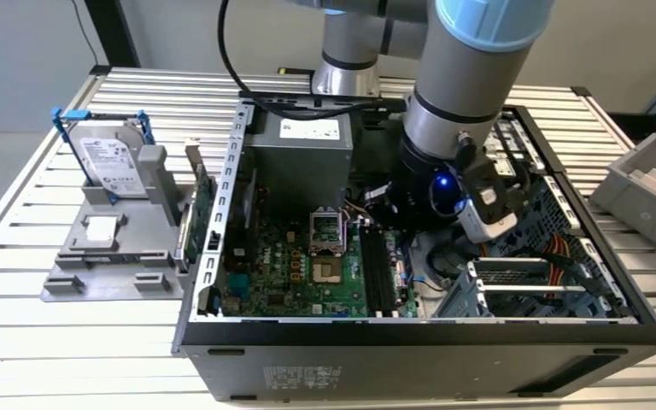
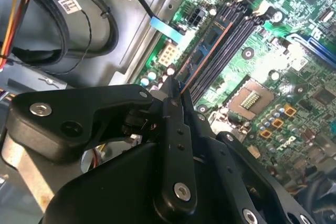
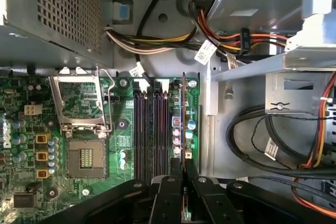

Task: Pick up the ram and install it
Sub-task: 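Insert the ram into the slot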

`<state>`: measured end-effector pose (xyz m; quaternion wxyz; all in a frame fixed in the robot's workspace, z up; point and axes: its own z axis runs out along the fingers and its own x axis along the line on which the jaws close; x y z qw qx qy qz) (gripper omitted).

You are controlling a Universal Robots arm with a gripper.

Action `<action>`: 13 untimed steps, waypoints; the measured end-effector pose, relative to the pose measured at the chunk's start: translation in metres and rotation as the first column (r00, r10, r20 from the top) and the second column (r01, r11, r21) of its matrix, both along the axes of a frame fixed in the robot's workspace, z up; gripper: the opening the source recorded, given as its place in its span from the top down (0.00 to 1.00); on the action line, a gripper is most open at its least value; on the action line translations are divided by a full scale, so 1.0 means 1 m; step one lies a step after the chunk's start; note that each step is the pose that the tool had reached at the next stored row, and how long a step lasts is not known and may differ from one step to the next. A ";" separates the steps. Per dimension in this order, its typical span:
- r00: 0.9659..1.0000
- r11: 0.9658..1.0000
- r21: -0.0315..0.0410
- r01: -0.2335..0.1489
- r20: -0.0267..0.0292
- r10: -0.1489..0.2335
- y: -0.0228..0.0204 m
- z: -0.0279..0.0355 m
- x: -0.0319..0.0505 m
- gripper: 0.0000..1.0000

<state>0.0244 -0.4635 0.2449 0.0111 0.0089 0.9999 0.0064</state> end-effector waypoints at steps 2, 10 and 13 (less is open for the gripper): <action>1.000 1.000 0.000 -0.003 0.000 0.003 0.0000 -0.0035 -0.0001 1.00; 1.000 1.000 0.000 -0.013 -0.001 0.013 -0.0001 -0.0088 -0.0002 1.00; 1.000 1.000 0.000 -0.013 -0.001 0.013 -0.0022 -0.0104 -0.0002 1.00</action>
